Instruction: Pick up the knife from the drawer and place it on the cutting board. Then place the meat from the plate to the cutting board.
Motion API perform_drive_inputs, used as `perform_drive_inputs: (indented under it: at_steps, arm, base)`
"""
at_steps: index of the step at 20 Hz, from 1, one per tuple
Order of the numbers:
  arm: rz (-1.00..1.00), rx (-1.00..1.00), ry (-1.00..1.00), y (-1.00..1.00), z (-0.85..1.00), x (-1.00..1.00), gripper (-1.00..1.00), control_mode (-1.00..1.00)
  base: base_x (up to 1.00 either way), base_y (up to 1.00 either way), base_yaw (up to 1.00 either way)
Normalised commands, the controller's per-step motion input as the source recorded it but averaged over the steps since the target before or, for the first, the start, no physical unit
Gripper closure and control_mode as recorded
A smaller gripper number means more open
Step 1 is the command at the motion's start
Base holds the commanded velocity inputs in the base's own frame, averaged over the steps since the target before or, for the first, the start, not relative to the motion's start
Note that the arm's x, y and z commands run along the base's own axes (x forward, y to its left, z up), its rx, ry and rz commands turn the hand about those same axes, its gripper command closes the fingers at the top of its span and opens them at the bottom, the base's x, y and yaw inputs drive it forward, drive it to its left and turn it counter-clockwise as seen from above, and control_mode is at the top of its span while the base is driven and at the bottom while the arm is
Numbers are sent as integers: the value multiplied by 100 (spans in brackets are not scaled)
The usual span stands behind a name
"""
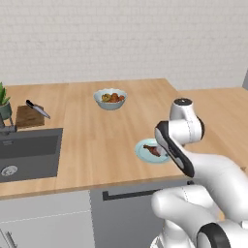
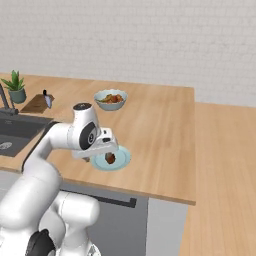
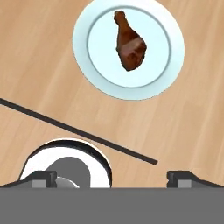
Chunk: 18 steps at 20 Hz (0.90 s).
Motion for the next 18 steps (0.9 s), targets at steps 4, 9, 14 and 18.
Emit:
perform_drive_inputs:
  at_steps: [4, 9, 14, 18]
  arm:
    - [0, 0, 7, 1, -21, 67, -100, -100]
    - [0, 0, 8, 2, -23, 66, -100, -100]
    - [0, 0, 15, 12, -29, 51, -100, -100]
    - [0, 0, 14, 8, -36, 55, -100, -100]
  base:
    - [0, 0, 0]
    - [0, 0, 0]
    - [0, 0, 0]
    - [0, 0, 0]
